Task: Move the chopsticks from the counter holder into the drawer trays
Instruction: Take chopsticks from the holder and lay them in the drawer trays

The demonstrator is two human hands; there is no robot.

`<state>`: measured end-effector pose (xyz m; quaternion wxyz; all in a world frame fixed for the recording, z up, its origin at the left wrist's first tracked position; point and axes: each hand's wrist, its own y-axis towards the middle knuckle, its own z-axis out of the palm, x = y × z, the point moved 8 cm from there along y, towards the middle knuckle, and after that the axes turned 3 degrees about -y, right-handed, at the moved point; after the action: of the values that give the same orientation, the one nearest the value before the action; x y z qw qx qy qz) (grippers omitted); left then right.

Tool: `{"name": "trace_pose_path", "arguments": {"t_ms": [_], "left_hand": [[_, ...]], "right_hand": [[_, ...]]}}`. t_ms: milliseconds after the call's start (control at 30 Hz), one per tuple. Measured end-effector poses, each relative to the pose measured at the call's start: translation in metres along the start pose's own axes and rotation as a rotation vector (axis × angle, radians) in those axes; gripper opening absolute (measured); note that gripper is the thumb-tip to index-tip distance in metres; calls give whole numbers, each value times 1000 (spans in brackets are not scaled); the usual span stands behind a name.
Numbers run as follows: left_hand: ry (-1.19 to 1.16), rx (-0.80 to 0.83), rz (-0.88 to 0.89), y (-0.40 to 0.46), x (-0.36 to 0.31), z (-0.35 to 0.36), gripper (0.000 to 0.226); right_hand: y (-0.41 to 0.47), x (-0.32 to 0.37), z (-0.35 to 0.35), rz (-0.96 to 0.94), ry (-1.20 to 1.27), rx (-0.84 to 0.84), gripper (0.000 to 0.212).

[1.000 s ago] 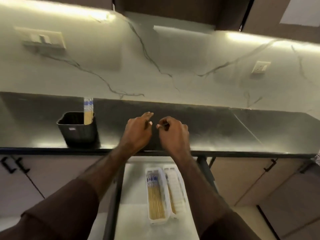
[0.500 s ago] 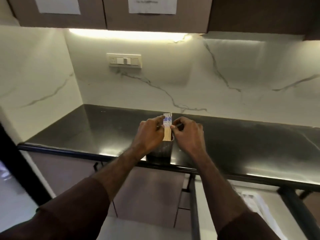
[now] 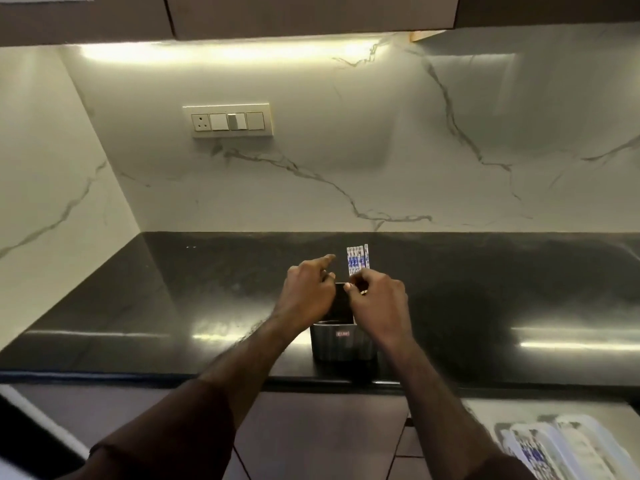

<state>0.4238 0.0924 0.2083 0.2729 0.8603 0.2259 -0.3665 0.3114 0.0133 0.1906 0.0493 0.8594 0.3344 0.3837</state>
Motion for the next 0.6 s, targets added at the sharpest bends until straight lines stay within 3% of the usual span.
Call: {"name": "trace_pose_path", "arguments": {"t_ms": [200, 400, 600], "left_hand": [[4, 77, -71, 69, 45, 49, 44], [-3, 78, -150, 108, 72, 80, 49], [-196, 37, -212, 124, 88, 93, 45]], "right_hand": [[47, -44, 37, 132, 16, 61, 29], [71, -65, 60, 181, 1, 112, 28], [79, -73, 69, 208, 12, 74, 27]]}}
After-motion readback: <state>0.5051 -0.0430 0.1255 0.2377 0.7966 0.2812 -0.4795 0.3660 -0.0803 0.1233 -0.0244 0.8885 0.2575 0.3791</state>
